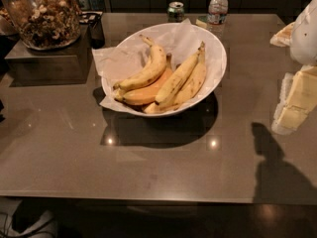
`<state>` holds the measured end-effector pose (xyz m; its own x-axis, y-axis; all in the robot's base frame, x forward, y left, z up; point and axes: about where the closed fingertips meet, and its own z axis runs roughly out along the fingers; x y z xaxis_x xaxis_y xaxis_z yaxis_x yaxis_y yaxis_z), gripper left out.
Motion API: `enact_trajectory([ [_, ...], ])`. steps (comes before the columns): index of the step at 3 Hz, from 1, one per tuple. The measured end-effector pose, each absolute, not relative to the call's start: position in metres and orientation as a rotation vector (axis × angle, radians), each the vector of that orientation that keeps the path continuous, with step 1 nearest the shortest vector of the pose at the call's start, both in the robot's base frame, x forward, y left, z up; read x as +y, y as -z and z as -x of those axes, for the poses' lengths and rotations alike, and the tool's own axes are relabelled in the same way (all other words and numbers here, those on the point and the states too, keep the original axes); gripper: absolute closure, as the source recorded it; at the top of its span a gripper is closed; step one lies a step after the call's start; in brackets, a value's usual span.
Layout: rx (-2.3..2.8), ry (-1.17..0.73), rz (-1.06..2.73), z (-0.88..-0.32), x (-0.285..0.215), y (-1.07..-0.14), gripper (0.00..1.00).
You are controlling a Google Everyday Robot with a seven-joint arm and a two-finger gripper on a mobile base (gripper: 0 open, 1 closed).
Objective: Pick banana from white bowl
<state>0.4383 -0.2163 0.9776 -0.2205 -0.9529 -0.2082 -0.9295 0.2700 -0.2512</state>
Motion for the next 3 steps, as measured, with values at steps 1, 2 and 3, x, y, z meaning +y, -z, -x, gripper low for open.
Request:
enact_trajectory([
  [1, 2.227, 0.103, 1.722, -0.438, -0.216, -0.978, 0.0],
  [2, 2.085, 0.009, 1.799, -0.446, -0.181, -0.978, 0.0],
  [3, 1.884, -0.167, 1.899, -0.465, -0.118, -0.971, 0.0],
])
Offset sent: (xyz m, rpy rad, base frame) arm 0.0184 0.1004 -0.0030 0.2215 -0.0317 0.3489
